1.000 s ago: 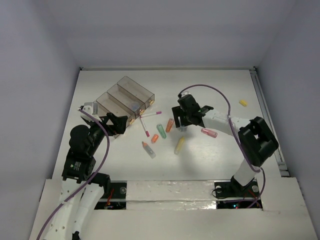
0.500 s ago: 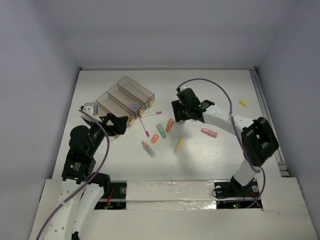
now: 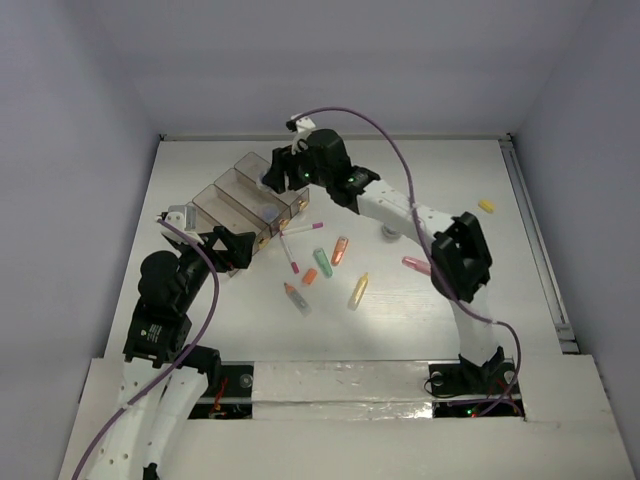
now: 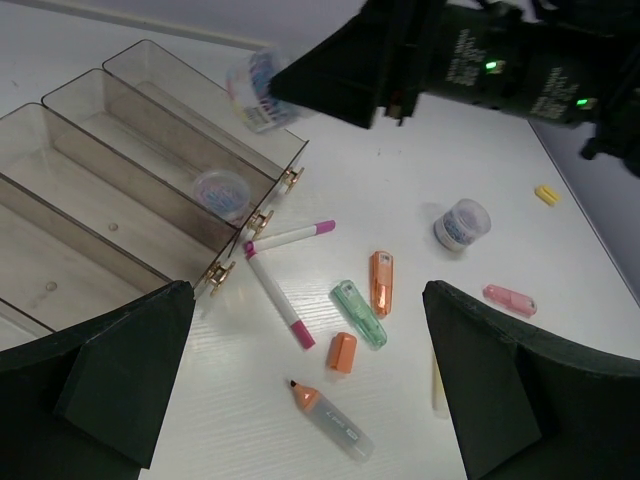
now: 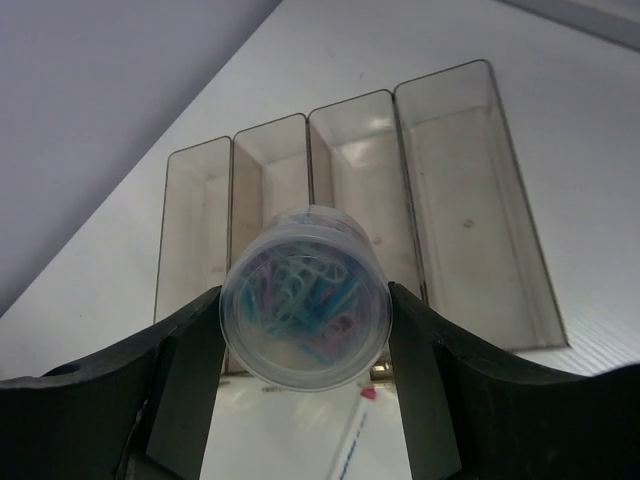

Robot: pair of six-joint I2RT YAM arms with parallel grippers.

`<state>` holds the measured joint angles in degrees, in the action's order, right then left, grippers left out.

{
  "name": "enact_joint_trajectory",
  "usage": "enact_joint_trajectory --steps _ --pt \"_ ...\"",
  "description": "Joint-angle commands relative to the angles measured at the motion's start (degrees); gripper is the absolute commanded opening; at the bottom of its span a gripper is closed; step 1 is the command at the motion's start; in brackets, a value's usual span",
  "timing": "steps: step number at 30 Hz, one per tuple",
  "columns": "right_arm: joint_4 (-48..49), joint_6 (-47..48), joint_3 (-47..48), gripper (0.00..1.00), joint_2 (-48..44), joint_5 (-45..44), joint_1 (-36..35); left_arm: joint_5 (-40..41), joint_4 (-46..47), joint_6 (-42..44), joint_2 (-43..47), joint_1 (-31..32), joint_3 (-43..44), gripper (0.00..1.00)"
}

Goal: Sort the stationery into containers
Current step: Place the stationery in the storage box.

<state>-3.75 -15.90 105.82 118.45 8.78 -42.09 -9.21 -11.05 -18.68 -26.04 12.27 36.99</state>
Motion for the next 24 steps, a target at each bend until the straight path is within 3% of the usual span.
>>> enact_joint_trajectory --steps 1,6,13,24 --pt "7.6 -1.4 7.3 0.49 5.8 7.4 -0.4 0.2 1.2 -0.3 0.0 0.1 2.1 0.99" --pt "3.9 -0.8 19.4 0.49 14.2 6.5 -1.5 0.2 1.2 -0.2 0.0 0.1 2.2 0.99" --pt "-1.3 1.9 28.3 0.49 22.8 2.7 -3.2 0.1 1.2 -0.2 0.1 0.1 2.2 0.99" --pt "-3.2 3.9 32.7 0.49 28.8 -6.0 -4.2 0.1 1.2 -0.2 0.2 0.1 2.1 0.99"
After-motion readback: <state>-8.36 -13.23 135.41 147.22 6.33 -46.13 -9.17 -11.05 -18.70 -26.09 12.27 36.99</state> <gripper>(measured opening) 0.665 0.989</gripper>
